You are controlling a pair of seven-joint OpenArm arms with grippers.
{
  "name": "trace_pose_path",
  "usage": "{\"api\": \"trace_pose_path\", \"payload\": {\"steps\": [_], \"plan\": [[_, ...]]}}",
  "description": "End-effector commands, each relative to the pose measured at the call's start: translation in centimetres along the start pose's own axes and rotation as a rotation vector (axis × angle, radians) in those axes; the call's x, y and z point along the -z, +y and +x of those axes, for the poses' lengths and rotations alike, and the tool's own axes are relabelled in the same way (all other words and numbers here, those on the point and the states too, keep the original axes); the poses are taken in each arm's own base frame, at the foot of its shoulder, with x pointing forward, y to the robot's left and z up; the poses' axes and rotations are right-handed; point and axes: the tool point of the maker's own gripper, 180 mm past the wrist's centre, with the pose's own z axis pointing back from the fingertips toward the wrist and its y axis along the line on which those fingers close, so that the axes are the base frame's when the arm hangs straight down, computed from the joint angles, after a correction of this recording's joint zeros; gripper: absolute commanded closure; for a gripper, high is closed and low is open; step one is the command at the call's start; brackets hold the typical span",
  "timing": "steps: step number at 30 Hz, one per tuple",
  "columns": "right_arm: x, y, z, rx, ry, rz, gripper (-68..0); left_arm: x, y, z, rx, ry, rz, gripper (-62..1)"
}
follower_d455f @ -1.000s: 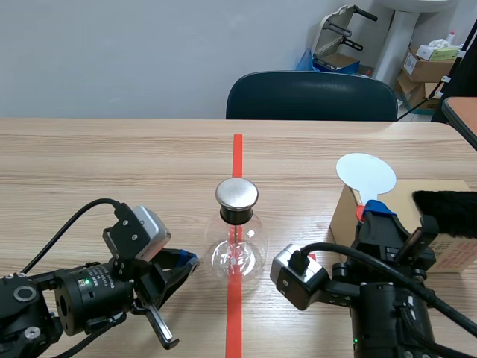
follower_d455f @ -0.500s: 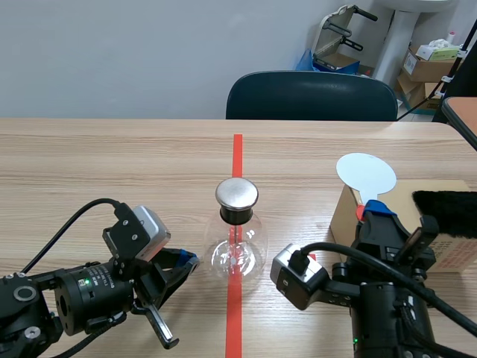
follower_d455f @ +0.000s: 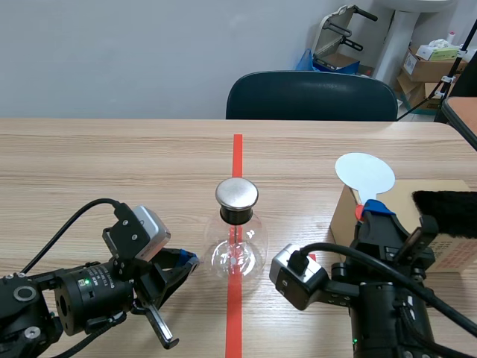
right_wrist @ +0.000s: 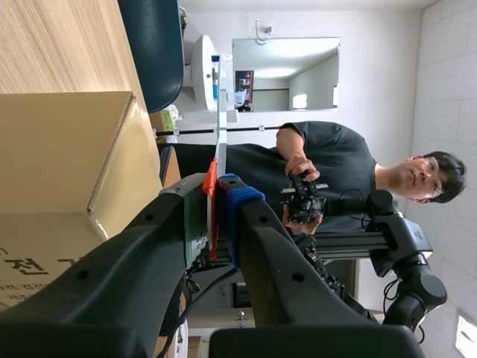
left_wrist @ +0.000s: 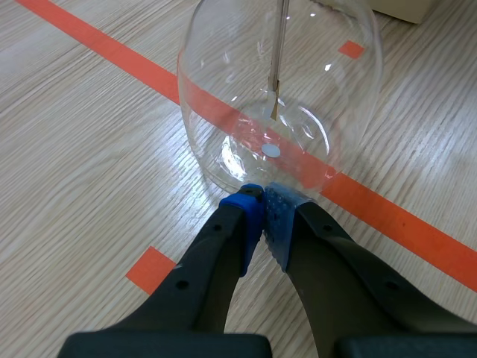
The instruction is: Do the electroscope experiment
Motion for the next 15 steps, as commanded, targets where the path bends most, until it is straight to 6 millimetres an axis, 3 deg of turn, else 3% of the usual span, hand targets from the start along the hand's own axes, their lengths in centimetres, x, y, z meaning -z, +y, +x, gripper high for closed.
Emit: {"api": "trace_pose_path", "payload": {"steps": [1, 11, 15], "plan": [[0.6, -1.1, -0.3, 0.006, 0.003, -0.041, -1.0, 0.3, -0.4, 1.0, -0.002, -0.037, -0.007, -1.6], [0.6, -1.1, 0.1, 0.006, -0.019, -0.041, -1.0, 0.3, -0.4, 1.3, -0.001, -0.052, -0.004, -1.6], [0.8, -1.1, -1.0, 0.024, -0.005, -0.029, -1.0, 0.0, -0.2, 1.7, 0.004, -0.079, -0.002, -1.6]]}}
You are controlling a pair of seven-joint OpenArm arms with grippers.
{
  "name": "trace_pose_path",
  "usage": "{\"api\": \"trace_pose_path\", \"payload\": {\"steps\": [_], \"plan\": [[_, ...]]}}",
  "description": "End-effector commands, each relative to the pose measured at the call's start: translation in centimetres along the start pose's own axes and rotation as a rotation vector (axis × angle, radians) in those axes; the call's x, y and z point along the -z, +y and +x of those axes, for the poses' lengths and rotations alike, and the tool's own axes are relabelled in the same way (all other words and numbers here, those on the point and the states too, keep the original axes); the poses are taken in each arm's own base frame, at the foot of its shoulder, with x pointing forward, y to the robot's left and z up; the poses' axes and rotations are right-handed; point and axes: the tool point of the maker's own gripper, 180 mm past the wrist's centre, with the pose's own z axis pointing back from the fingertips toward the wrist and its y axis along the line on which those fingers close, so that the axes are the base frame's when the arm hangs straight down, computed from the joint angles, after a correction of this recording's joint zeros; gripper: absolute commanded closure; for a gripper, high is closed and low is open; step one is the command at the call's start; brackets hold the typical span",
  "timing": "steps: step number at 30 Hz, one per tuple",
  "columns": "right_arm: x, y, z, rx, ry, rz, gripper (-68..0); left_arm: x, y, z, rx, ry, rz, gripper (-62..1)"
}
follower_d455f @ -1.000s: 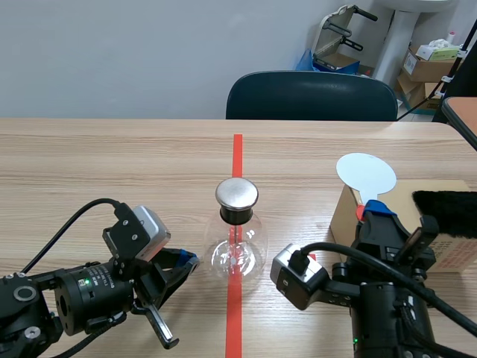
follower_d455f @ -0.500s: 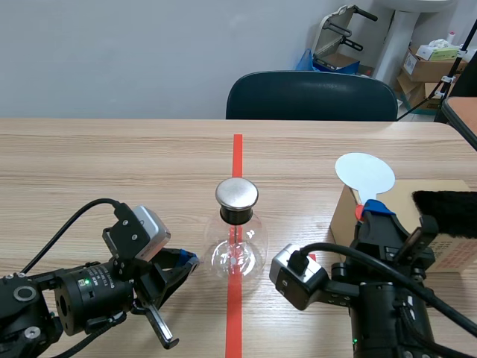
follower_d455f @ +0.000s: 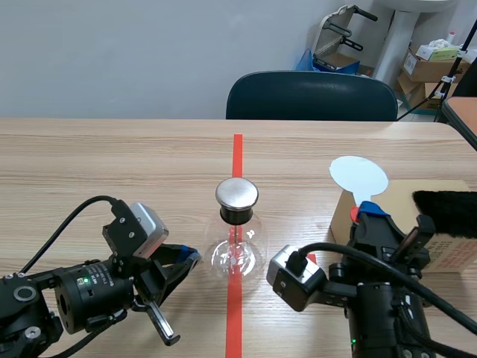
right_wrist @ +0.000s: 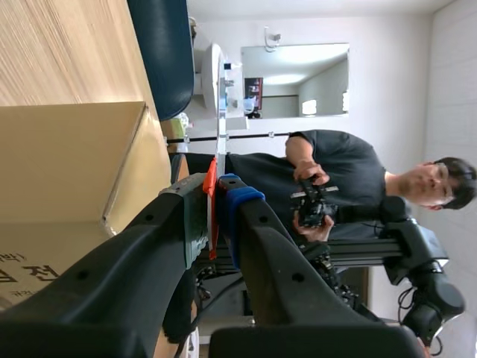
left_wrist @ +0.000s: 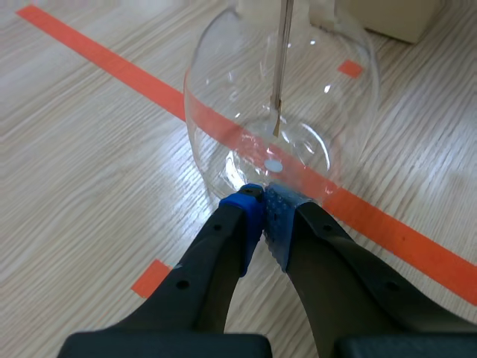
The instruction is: Do the electroscope experiment
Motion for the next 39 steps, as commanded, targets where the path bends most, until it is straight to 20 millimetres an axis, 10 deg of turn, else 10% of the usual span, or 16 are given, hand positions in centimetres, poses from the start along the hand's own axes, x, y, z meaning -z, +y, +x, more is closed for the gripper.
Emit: {"api": "trace_pose_path", "payload": {"steps": [1, 12, 29, 39], "plan": [[0.6, -1.5, -1.1, -0.003, 0.006, -0.048, -1.0, -0.1, -0.1, 1.0, 0.003, -0.038, -0.006, -1.6], [-0.1, -3.2, -4.6, -0.04, -0.061, -0.099, -1.0, -3.5, 0.0, 2.1, -0.012, -0.079, -0.022, -1.8], [-2.9, -3.4, -11.3, -0.063, -0.148, -0.11, -1.0, -10.2, -3.5, 9.1, -0.041, -0.184, -0.185, -43.7], [-3.3, -1.3, -14.2, -0.089, -0.112, -0.055, -1.0, -13.1, -7.0, 12.1, -0.06, -0.179, -0.345, -45.2]]}}
